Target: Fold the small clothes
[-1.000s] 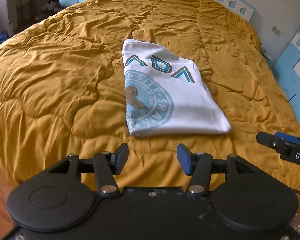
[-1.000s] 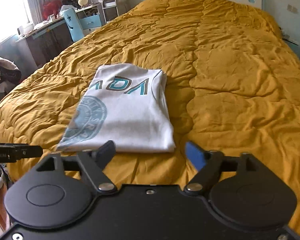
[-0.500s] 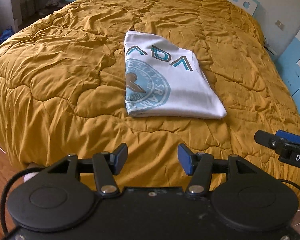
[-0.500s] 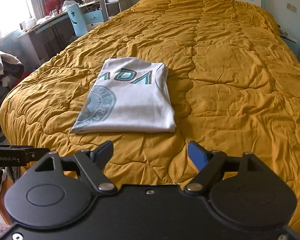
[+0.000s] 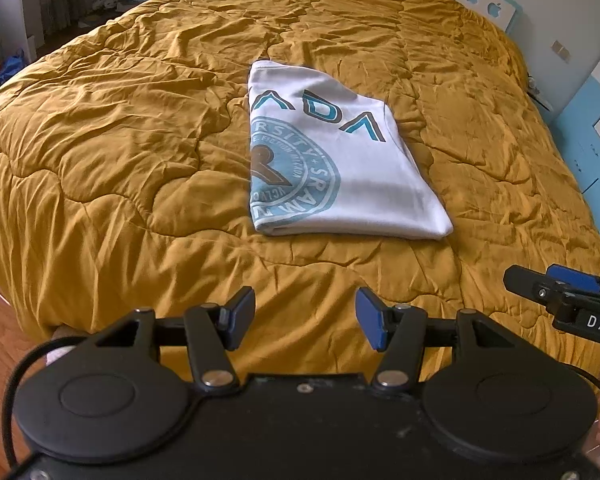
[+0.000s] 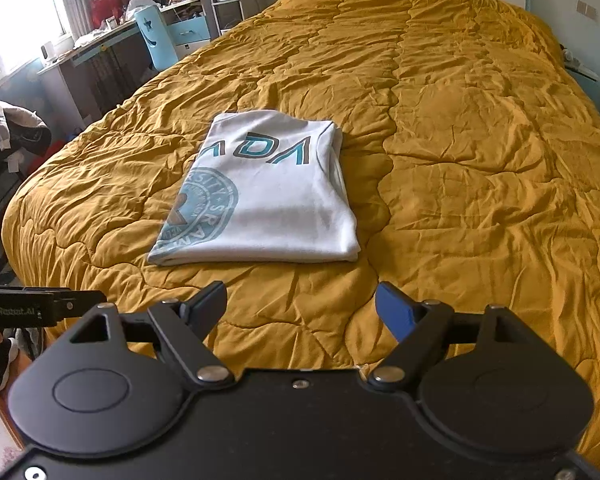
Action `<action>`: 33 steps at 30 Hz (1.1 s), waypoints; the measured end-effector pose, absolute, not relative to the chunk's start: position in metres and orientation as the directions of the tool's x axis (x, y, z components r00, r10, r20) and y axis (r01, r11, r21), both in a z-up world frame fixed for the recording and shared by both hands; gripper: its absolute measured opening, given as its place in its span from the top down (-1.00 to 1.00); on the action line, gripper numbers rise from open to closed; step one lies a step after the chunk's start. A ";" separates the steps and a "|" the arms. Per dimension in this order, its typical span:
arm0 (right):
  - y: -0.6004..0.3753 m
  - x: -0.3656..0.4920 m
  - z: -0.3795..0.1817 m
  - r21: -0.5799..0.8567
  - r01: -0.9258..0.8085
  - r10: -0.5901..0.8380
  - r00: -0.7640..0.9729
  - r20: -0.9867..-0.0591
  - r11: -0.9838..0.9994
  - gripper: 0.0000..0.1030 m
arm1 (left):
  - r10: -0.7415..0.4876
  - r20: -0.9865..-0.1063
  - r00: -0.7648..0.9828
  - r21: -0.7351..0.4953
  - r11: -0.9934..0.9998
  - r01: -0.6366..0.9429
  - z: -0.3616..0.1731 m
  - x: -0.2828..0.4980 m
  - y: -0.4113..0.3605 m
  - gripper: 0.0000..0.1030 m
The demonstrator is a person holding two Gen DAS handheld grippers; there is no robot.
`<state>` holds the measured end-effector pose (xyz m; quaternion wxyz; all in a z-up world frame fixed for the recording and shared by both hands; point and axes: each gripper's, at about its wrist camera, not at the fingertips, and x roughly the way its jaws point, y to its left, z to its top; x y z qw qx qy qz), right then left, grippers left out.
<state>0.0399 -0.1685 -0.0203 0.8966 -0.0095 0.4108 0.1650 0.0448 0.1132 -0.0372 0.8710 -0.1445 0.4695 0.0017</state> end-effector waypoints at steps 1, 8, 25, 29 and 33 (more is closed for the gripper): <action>-0.169 0.040 -0.021 0.117 -0.302 0.286 0.608 -0.741 0.946 -0.58 | -0.133 -0.818 0.560 -0.250 0.958 -0.138 -0.037 0.045 0.113 -0.11; -0.170 0.040 -0.020 0.120 -0.300 0.286 0.606 -0.742 0.946 -0.58 | -0.134 -0.816 0.563 -0.249 0.959 -0.132 -0.035 0.044 0.112 -0.11; -0.168 0.038 -0.021 0.113 -0.292 0.276 0.608 -0.744 0.950 -0.58 | -0.126 -0.816 0.564 -0.245 0.959 -0.141 -0.035 0.044 0.112 -0.12; -0.169 0.038 -0.021 0.114 -0.290 0.275 0.609 -0.744 0.950 -0.58 | -0.129 -0.816 0.563 -0.253 0.956 -0.147 -0.034 0.044 0.112 -0.12; -0.169 0.037 -0.023 0.119 -0.281 0.272 0.606 -0.748 0.952 -0.58 | -0.124 -0.819 0.560 -0.244 0.959 -0.144 -0.034 0.044 0.112 -0.12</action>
